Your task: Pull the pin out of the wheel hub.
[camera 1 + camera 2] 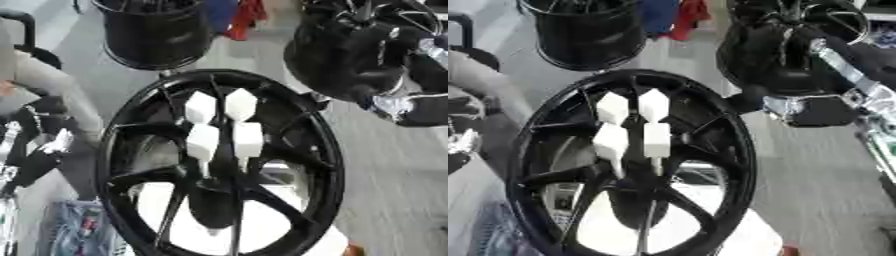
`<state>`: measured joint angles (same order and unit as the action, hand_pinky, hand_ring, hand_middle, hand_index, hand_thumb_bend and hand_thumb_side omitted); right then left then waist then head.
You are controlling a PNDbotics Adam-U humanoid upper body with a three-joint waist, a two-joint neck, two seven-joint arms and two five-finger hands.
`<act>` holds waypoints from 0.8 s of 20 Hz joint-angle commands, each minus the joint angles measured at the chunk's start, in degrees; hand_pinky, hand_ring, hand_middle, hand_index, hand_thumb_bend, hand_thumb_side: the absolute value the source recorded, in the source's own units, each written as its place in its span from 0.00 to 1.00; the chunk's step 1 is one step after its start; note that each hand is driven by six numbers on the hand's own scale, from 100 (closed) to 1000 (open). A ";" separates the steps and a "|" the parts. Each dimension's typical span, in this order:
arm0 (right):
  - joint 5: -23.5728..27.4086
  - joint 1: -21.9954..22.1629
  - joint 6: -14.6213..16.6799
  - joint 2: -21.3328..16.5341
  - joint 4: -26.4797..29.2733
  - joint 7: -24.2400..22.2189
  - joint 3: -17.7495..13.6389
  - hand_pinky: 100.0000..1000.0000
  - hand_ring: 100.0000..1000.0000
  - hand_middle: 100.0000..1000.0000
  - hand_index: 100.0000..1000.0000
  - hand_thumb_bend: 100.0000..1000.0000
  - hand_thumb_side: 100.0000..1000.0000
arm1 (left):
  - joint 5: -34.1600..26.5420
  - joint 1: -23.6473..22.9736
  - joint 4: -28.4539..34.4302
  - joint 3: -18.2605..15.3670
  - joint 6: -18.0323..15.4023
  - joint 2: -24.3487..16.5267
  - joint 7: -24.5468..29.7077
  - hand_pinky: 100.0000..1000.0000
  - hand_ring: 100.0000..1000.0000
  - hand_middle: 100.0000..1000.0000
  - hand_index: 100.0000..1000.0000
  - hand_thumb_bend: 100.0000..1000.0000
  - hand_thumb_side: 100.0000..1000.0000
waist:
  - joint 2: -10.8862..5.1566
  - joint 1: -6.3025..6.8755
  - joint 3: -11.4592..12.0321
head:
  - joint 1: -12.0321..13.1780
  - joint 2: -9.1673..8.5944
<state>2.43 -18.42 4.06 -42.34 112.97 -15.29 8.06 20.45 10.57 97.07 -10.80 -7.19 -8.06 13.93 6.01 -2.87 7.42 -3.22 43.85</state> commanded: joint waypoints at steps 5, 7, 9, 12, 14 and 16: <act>2.12 -8.08 -2.27 -7.39 1.62 -10.00 6.55 0.65 0.72 0.76 0.87 0.29 0.26 | 0.07 0.17 0.69 0.35 -0.20 -1.68 0.36 0.60 0.61 0.64 0.83 0.11 0.37 | -1.15 -0.07 0.24 | 0.11 0.27; 2.49 -10.17 -3.21 -7.35 1.62 -12.44 8.43 0.65 0.72 0.77 0.88 0.29 0.26 | 0.04 0.15 0.68 0.43 -0.24 -1.72 0.44 0.60 0.61 0.64 0.83 0.11 0.37 | -1.27 -0.09 0.33 | 0.09 0.27; 2.50 -12.34 -4.20 -6.78 1.33 -14.93 10.31 0.65 0.73 0.78 0.88 0.28 0.26 | 0.03 0.11 0.66 0.49 -0.27 -1.76 0.50 0.60 0.61 0.64 0.83 0.11 0.37 | -1.34 -0.09 0.39 | 0.09 0.27; 2.09 -15.59 -5.29 -5.39 -0.10 -18.59 13.14 0.66 0.73 0.78 0.88 0.28 0.26 | 0.06 0.05 0.64 0.59 -0.31 -1.80 0.59 0.60 0.61 0.64 0.83 0.11 0.37 | -1.37 -0.13 0.52 | -0.04 0.27; 1.42 -17.41 -5.63 -4.31 -1.61 -20.44 14.67 0.66 0.73 0.78 0.88 0.27 0.27 | 0.08 0.05 0.62 0.67 -0.34 -1.78 0.67 0.60 0.61 0.64 0.83 0.11 0.37 | -1.36 -0.17 0.61 | -0.12 0.27; 0.65 -19.02 -5.68 -3.06 -3.45 -21.78 16.01 0.66 0.73 0.78 0.88 0.27 0.27 | 0.09 0.06 0.62 0.74 -0.37 -1.75 0.75 0.60 0.61 0.64 0.83 0.11 0.37 | -1.33 -0.20 0.68 | -0.19 0.27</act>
<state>3.56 -36.35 -1.53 -45.14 110.28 -36.09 23.85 20.48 10.16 97.01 -10.20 -7.48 -8.55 14.53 5.32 -3.27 8.13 -3.26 43.85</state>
